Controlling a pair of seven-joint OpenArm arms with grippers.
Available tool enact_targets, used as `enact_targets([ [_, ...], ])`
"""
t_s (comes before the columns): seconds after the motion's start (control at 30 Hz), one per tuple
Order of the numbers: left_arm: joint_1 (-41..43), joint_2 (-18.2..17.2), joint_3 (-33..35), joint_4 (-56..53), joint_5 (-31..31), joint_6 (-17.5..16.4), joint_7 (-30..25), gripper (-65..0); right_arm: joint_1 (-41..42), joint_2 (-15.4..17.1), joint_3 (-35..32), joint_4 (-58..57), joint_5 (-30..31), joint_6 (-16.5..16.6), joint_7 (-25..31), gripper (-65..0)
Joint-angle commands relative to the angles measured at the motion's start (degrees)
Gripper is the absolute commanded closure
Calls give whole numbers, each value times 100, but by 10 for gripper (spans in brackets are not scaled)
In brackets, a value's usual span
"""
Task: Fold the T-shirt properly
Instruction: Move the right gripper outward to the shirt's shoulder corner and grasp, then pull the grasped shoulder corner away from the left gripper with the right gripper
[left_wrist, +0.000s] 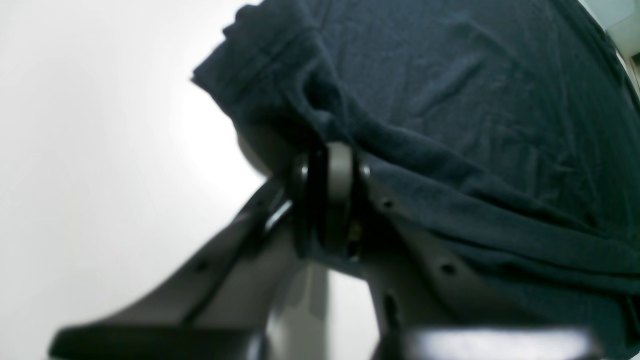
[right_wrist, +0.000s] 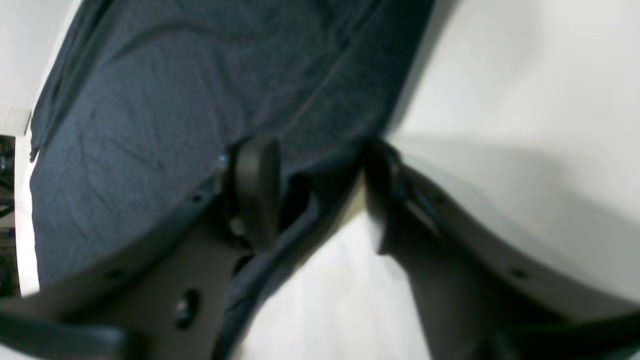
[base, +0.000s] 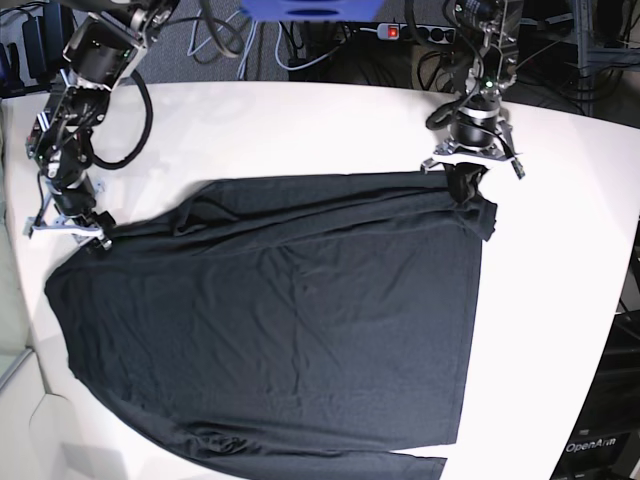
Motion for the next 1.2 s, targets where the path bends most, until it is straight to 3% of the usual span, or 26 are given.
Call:
enact_targets([
  [0.0, 25, -23, 6, 67, 2, 44, 27, -39, 42, 24, -11, 30, -85, -67, -131, -203],
  [0.47, 34, -31, -38, 199, 2, 35, 27, -39, 15, 94, -38, 38, -94, -76, -184, -31],
  [0.6, 34, -190, -29, 357, -51, 53, 27, -39, -20, 129, -38, 56, -94, -76, -192, -24],
  [1.17, 34, -198, -38, 419, -24, 53, 27, -39, -504, 112, 6, 979, -85, -67, -201, -23],
])
